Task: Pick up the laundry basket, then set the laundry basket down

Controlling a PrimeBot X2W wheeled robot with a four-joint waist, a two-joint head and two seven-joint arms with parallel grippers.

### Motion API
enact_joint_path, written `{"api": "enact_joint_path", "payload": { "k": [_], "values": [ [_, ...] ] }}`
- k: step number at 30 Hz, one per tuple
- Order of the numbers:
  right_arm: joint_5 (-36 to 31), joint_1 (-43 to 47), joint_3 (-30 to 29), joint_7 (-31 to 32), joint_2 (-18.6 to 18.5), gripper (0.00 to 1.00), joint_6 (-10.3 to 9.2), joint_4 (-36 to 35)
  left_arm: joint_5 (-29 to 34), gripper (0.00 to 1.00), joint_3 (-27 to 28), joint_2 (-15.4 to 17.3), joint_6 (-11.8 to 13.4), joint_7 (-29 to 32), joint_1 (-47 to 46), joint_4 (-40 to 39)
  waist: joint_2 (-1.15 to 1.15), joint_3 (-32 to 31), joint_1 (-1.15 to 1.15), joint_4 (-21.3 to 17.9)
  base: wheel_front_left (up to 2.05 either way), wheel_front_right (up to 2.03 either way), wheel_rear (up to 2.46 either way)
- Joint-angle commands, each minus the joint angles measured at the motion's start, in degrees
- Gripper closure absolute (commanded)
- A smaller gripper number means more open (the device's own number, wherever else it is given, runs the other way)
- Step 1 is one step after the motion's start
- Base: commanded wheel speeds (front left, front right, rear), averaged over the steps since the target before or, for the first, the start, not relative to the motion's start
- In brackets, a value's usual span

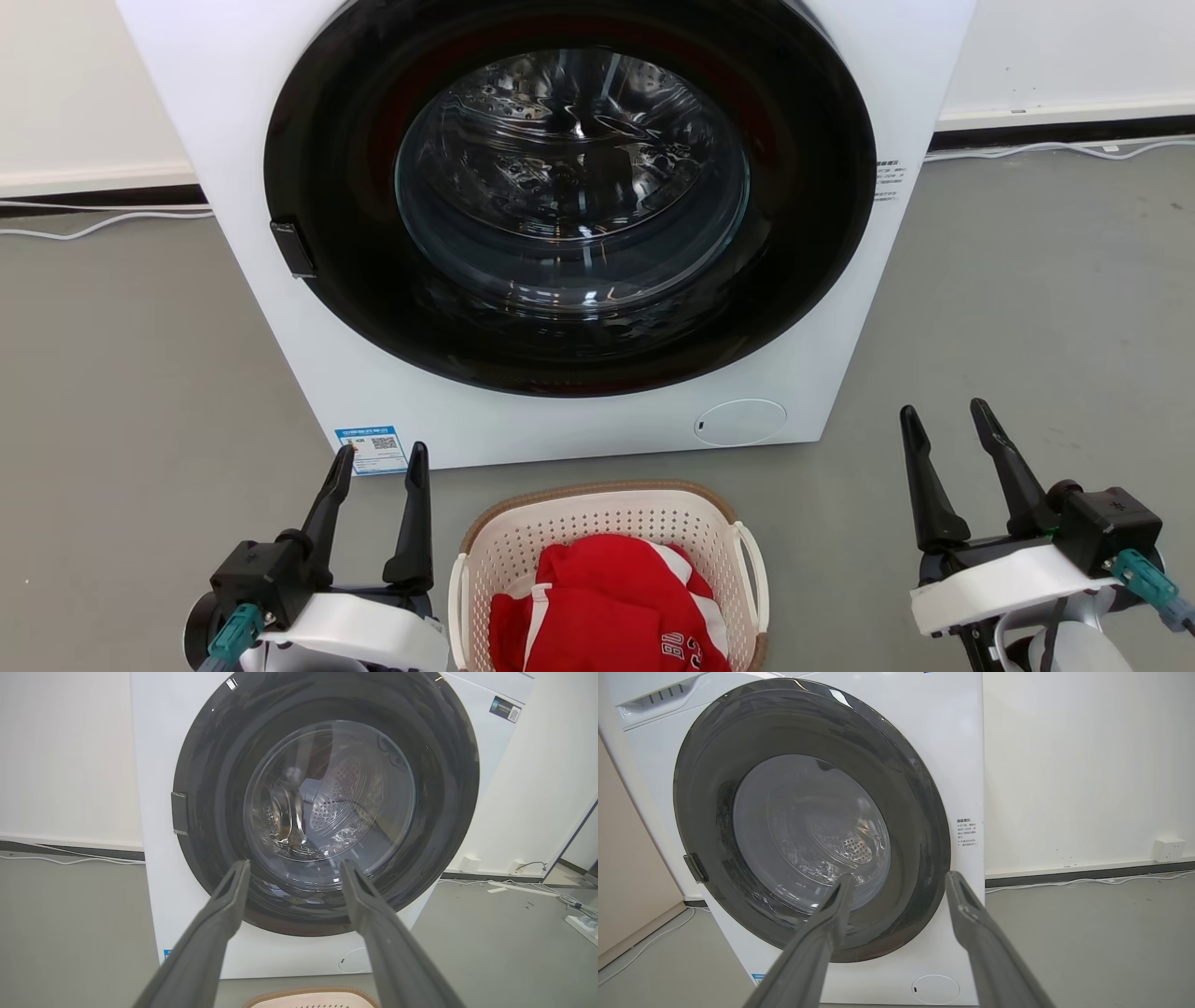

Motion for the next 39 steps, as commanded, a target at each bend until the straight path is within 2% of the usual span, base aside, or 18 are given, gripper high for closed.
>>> {"api": "enact_joint_path", "payload": {
  "k": [1, 17, 18, 24, 28, 32, 39],
  "values": [
    [-0.61, -1.33, 1.56, -0.55, -0.69, 0.0, 0.0, -1.08, 0.07, 0.0, 1.48, 0.22, 0.63, -0.36, -1.38, -1.7, 0.0, 0.0, 0.0, -0.01, 0.0, 0.0, 0.0],
    [-0.56, -1.58, 2.13, -0.55, -0.63, 0.0, 0.0, -0.39, -0.35, 0.0, 1.19, 0.22, 0.64, -0.36, -1.22, -0.96, 0.0, 0.02, 0.0, -0.54, 0.0, 0.0, 0.0],
    [-0.69, -0.04, 0.94, 0.0, 0.0, 1.0, 0.0, 0.96, -0.3, 1.0, -0.3, 0.01, 0.45, 0.0, 0.0, 0.24, 0.0, 0.03, 0.0, -0.56, 0.0, 0.0, 0.0],
    [0.99, 1.0, 0.9, 0.6, 0.6, 1.0, 0.01, 2.87, -2.1, 1.0, -0.06, -0.34, 0.31, 0.43, 0.58, 2.53, 0.0, 0.04, 0.01, -0.51, 0.0, 0.0, 0.0],
    [3.57, 1.03, 0.61, 1.3, 0.72, 1.0, 0.01, 2.7, -4.57, 1.0, 0.33, -0.29, 0.1, 1.1, 0.43, 2.66, 0.0, -0.09, 0.13, -0.38, 0.0, 0.0, 0.0],
    [6.13, 1.03, 0.37, 1.95, 0.83, 1.0, 0.01, 2.61, -7.01, 1.0, 0.71, -0.25, -0.11, 1.76, 0.22, 2.88, 0.0, -0.01, 0.02, -0.25, 0.0, 0.0, 0.0],
    [11.23, 0.91, -0.15, 3.24, 1.06, 1.0, 0.01, 2.43, -11.86, 1.0, 1.49, -0.19, -0.54, 3.08, -0.26, 3.29, 0.0, 0.02, 0.01, 0.01, 0.0, 0.0, 0.0]
  ]
}}
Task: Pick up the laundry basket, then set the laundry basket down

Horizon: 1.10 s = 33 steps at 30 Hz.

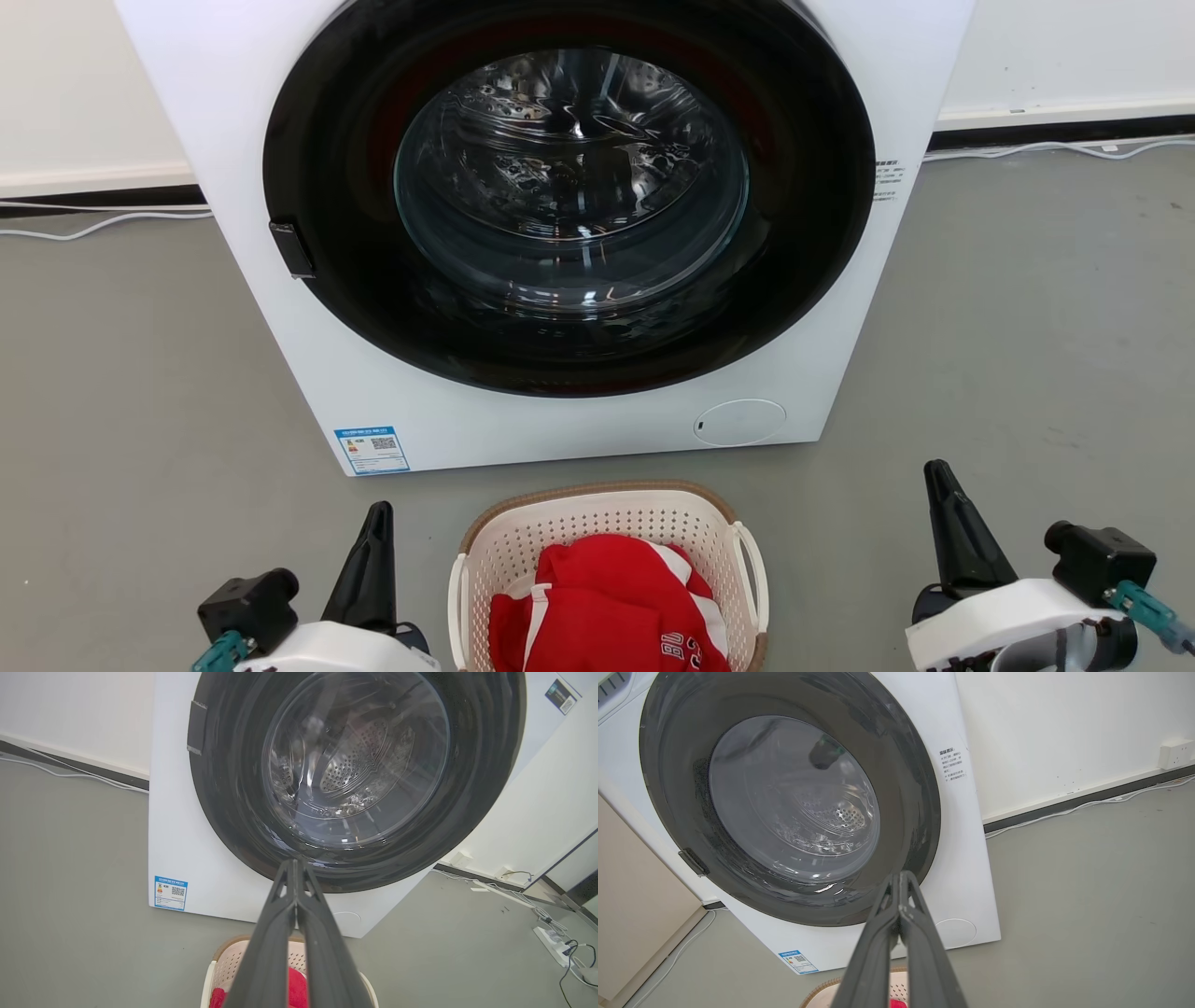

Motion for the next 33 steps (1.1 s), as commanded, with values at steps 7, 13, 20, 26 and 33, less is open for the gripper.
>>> {"api": "enact_joint_path", "payload": {
  "k": [7, 13, 20, 26, 33],
  "values": [
    [5.35, -1.76, -0.82, 1.51, 0.0, 1.0, 0.01, -1.69, -5.32, 1.0, 1.4, 0.33, -0.71, 1.1, -2.81, -1.01, 0.0, -0.01, -0.02, 0.23, 0.0, 0.0, 0.0],
    [9.18, -1.83, -1.22, 2.51, 0.17, 1.0, 0.01, -1.82, -8.96, 1.0, 2.0, 0.37, -1.03, 2.1, -3.12, -0.74, 0.0, -0.02, -0.02, 0.43, 0.0, 0.0, 0.0],
    [13.64, -1.91, -1.69, 3.67, 0.36, 1.0, 0.01, -1.98, -13.18, 1.0, 2.69, 0.42, -1.4, 3.27, -3.48, -0.42, 0.0, -0.03, -0.02, 0.65, 0.0, 0.0, 0.0],
    [17.47, -1.98, -2.1, 4.67, 0.53, 1.0, 0.01, -2.11, -16.81, 1.0, 3.29, 0.45, -1.73, 4.27, -3.79, -0.15, 0.0, -0.04, -0.02, 0.85, 0.0, 0.0, 0.0],
    [21.94, -2.06, -2.58, 5.84, 0.73, 1.0, 0.01, -2.26, -21.05, 1.0, 4.0, 0.49, -2.1, 5.45, -4.15, 0.16, 0.0, -0.06, -0.02, 1.07, 0.0, 0.0, 0.0]
  ]
}}
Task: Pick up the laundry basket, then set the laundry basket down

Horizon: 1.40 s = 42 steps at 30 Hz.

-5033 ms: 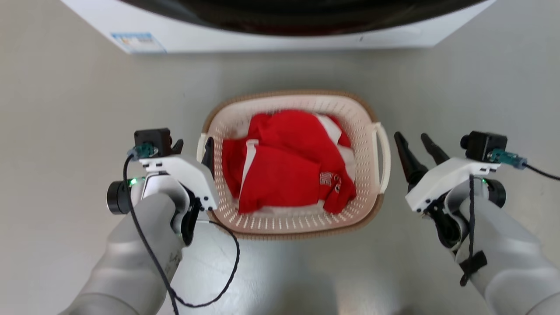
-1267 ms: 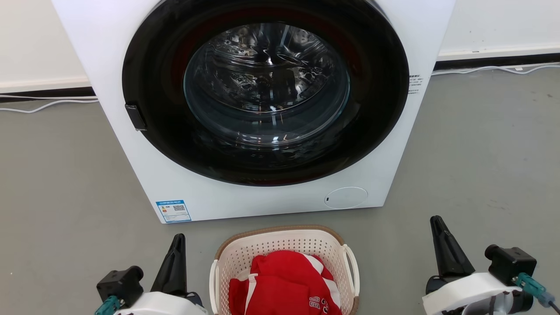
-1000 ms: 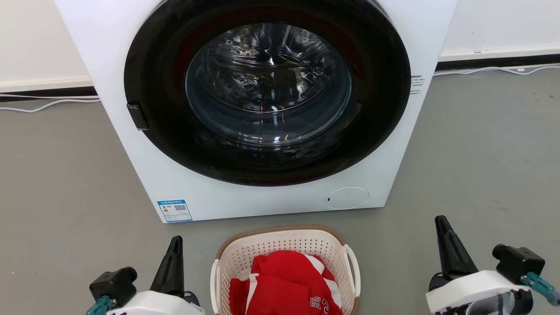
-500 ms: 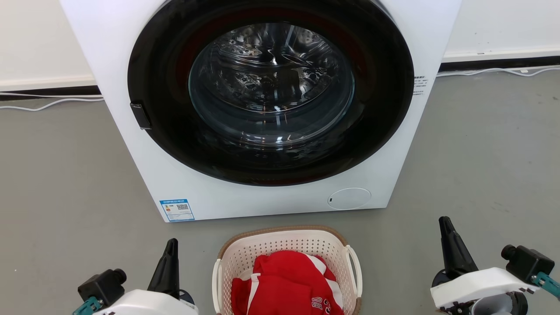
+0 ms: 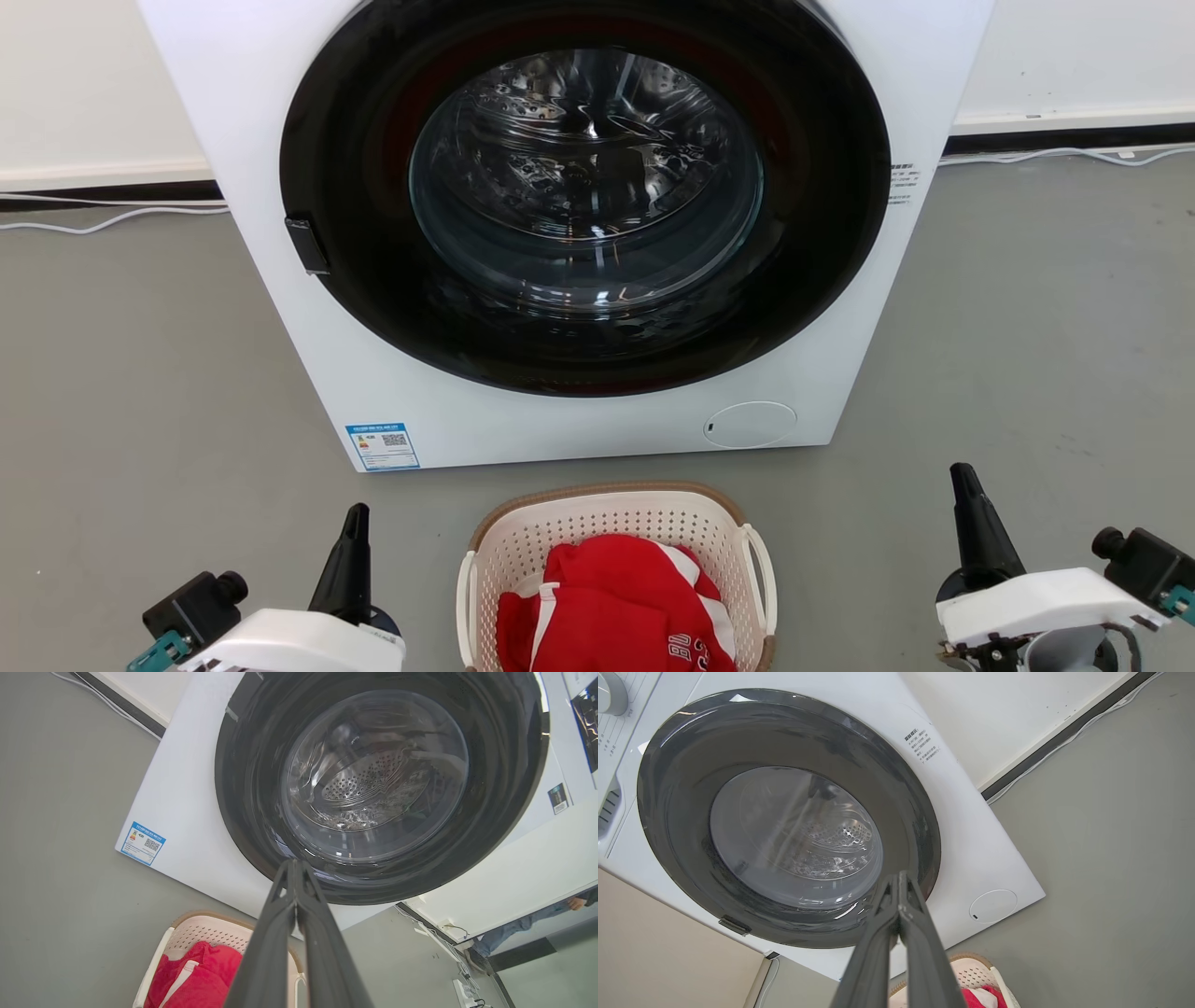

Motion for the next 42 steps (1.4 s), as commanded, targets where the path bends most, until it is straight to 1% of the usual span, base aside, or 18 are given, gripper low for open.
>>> {"api": "enact_joint_path", "payload": {
  "k": [1, 42],
  "values": [
    [1.77, -2.02, 0.1, 0.75, -0.23, 1.0, 0.01, -1.73, -1.64, 1.0, 1.11, 0.47, -0.76, 0.42, -2.96, -1.14, 0.0, 0.0, -0.01, 0.04, 0.0, 0.0, 0.0],
    [27.28, -2.47, -2.62, 7.42, 0.91, 1.0, 0.0, -2.61, -25.75, 1.0, 5.2, 0.64, -2.9, 7.19, -5.03, 0.66, 0.0, -0.07, -0.01, 1.33, 0.0, 0.0, 0.0]
  ]
}}
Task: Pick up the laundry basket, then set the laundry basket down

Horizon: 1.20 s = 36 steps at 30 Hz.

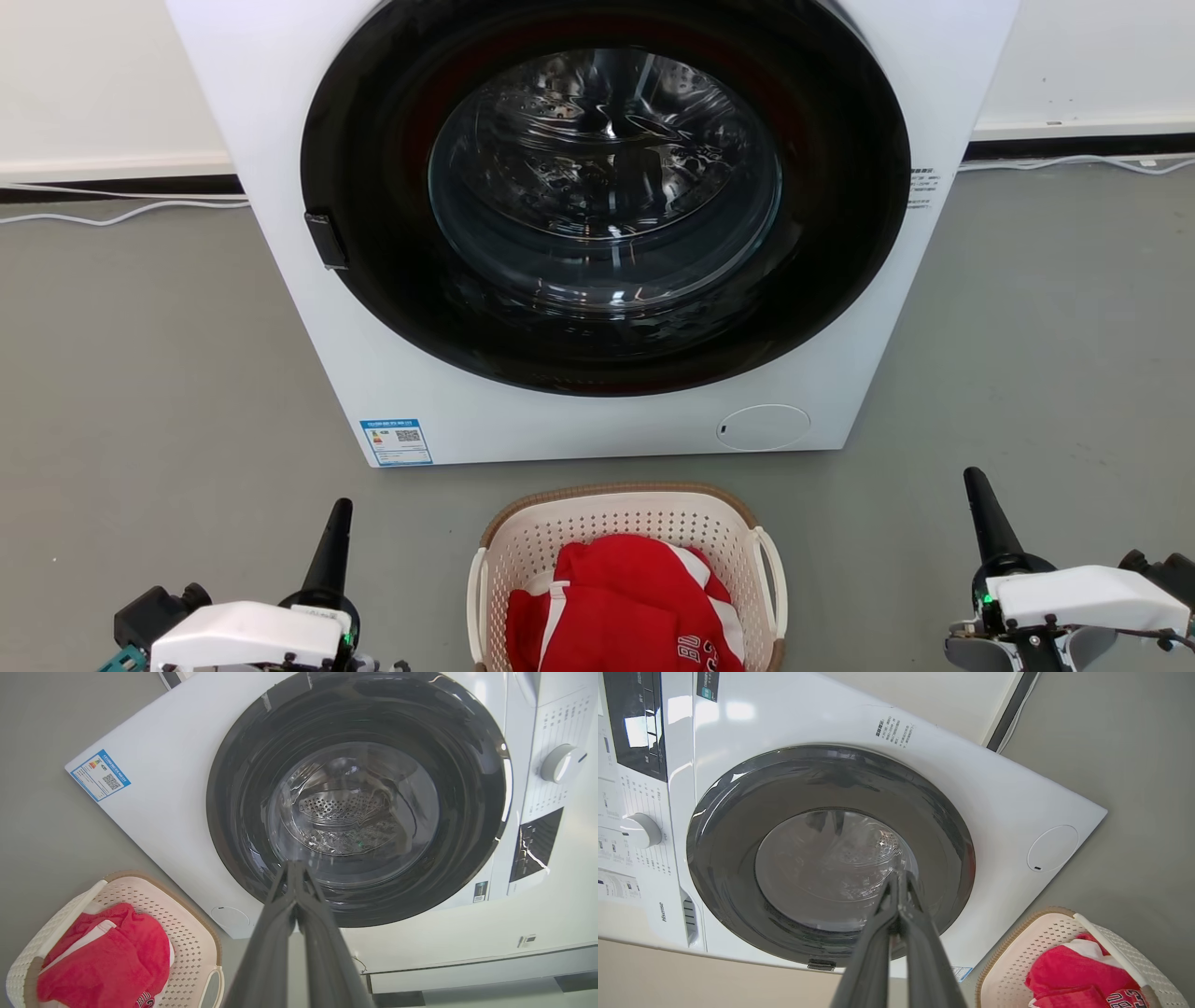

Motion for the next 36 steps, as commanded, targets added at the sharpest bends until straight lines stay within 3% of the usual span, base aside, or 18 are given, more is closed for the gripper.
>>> {"api": "enact_joint_path", "payload": {
  "k": [1, 36],
  "values": [
    [2.07, -2.28, 0.69, 0.78, -0.3, 1.0, 0.0, -2.04, -1.88, 1.0, 1.61, 0.61, -0.63, 0.44, -3.51, -1.04, 0.0, 0.0, 0.0, 0.06, 0.0, 0.0, 0.0],
    [22.76, -2.65, -1.49, 6.17, 0.62, 1.0, 0.0, -2.75, -21.39, 1.0, 4.97, 0.73, -2.36, 5.96, -5.19, 0.42, 0.0, -0.06, 0.0, 1.1, 0.0, 0.0, 0.0]
  ]
}}
